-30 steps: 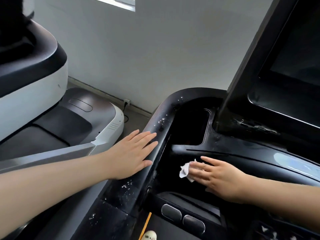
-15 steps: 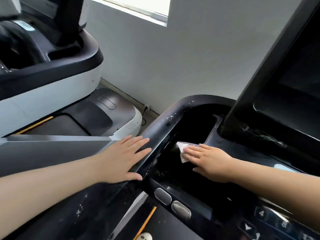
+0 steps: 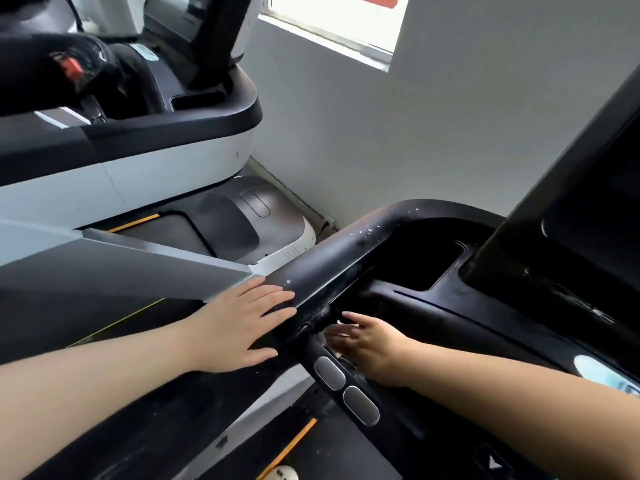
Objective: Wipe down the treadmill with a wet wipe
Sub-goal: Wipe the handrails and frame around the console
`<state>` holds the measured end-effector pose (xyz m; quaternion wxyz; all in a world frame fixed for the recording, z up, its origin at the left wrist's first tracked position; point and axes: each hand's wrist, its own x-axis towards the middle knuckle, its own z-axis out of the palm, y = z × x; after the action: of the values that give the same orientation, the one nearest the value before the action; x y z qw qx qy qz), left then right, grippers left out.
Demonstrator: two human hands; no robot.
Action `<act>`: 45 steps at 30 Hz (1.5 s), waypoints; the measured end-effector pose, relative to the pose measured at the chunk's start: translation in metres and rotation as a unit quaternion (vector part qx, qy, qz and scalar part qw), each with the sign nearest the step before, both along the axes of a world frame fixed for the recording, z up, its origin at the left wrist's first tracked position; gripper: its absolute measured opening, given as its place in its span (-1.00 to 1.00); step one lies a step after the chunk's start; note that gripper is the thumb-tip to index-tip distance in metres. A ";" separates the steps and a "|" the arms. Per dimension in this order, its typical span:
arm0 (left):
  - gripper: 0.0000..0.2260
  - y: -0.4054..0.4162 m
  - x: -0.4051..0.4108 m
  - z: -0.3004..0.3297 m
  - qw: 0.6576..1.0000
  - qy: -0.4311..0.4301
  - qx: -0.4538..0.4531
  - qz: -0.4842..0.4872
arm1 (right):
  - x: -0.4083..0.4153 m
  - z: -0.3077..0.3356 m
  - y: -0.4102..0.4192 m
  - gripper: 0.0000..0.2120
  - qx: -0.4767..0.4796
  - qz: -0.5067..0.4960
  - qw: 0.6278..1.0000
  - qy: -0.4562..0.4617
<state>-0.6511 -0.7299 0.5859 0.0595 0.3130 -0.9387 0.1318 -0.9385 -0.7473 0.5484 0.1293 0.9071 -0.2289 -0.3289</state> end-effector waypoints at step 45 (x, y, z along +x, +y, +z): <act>-0.57 0.000 -0.002 -0.004 0.999 0.041 -0.019 -0.005 | 0.000 -0.002 0.018 -0.40 -0.117 0.038 0.990 0.067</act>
<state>-0.6533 -0.7295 0.5822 0.1049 0.3120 -0.9344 0.1362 -0.9388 -0.7297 0.5466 0.2615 0.8698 -0.2222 -0.3545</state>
